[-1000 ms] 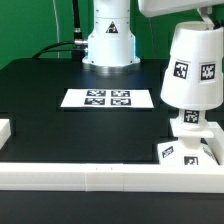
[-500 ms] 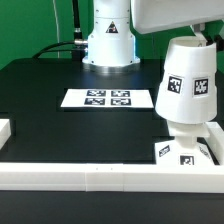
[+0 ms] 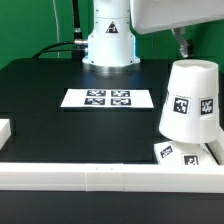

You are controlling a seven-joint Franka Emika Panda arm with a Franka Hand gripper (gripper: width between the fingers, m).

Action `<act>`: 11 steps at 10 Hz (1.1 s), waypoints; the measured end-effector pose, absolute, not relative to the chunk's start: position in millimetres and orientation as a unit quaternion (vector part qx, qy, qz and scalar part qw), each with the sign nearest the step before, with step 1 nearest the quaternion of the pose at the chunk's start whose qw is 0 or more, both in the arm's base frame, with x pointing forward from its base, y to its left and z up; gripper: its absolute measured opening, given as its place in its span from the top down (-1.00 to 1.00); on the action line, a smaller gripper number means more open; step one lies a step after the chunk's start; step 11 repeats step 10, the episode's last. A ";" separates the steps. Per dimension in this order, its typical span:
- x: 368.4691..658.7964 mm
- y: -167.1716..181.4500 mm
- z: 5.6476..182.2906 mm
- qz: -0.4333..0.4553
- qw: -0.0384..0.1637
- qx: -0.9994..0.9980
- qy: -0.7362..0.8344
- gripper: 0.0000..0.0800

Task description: Assemble lamp

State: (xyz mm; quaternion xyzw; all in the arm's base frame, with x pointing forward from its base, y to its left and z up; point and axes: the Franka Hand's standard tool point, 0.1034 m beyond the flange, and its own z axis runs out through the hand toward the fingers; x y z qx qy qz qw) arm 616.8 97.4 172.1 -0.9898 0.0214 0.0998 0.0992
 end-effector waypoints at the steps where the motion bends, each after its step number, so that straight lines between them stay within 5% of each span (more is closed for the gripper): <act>1: 615.9 95.4 175.8 0.100 0.099 -0.990 0.023 -0.60; 6: 598.1 100.9 210.4 0.119 0.087 -0.989 0.027 -0.74; 11: 597.9 99.8 207.3 0.121 0.088 -0.988 0.028 -0.75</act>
Offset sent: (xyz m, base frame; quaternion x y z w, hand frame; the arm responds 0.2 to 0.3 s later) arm -0.0251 -0.0094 0.0302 -0.0538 -0.0529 0.0216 0.9969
